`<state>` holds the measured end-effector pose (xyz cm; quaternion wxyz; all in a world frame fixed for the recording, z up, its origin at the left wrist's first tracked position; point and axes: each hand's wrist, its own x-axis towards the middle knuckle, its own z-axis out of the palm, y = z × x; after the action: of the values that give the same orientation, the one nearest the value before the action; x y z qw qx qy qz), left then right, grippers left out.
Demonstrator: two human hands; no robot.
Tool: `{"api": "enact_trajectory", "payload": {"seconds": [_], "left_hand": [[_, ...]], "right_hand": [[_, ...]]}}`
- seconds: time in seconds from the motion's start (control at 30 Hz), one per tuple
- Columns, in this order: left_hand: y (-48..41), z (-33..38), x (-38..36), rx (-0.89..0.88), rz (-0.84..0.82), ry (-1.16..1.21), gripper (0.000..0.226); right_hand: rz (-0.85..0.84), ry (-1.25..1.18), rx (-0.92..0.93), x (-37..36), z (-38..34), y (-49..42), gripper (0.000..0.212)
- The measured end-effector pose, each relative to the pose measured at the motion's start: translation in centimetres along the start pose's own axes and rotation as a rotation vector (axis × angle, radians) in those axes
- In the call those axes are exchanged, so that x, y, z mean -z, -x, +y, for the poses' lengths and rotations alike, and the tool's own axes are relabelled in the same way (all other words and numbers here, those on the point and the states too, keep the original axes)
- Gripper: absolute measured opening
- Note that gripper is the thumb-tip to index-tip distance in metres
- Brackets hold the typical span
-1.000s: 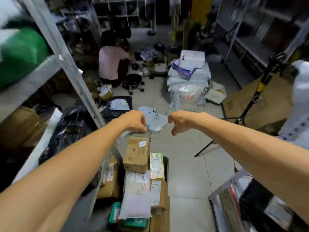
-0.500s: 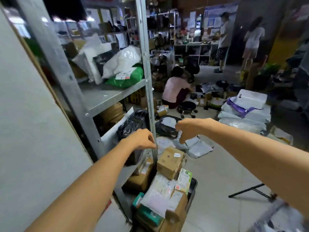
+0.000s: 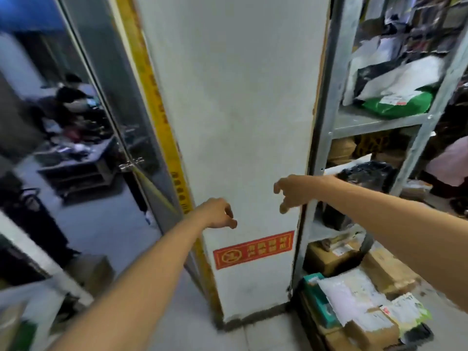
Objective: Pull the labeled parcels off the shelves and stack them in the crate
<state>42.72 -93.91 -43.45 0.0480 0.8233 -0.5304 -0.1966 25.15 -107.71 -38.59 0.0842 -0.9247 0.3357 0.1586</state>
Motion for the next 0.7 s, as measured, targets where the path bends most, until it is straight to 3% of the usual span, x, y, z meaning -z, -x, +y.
{"api": "enact_trajectory", "payload": {"seconds": [0.1,0.23,0.37,0.53,0.7], "left_hand": [[5.8,-6.7,0.2,0.138,0.063,0.032,0.03],[14.7,-14.0,-0.5,0.376,0.132,0.085,0.032],[24.7,-18.8,-2.2,0.605,0.194,0.139,0.029],[37.5,-20.9,-5.4,0.887,0.276,0.266,0.029],[49.3,-17.5,-9.9,1.23,0.384,0.366,0.027]], "right_hand": [[-0.017,0.036,0.178,-0.5,-8.1,-1.2,0.072],[-0.052,0.093,0.47,-1.2,-19.1,-0.2,0.05],[-0.037,0.242,0.705,-2.5,-29.3,1.1,0.043],[-0.062,0.298,1.004,-4.3,-39.9,5.3,0.039],[-0.102,0.378,1.322,-7.5,-46.4,12.0,0.034]]}}
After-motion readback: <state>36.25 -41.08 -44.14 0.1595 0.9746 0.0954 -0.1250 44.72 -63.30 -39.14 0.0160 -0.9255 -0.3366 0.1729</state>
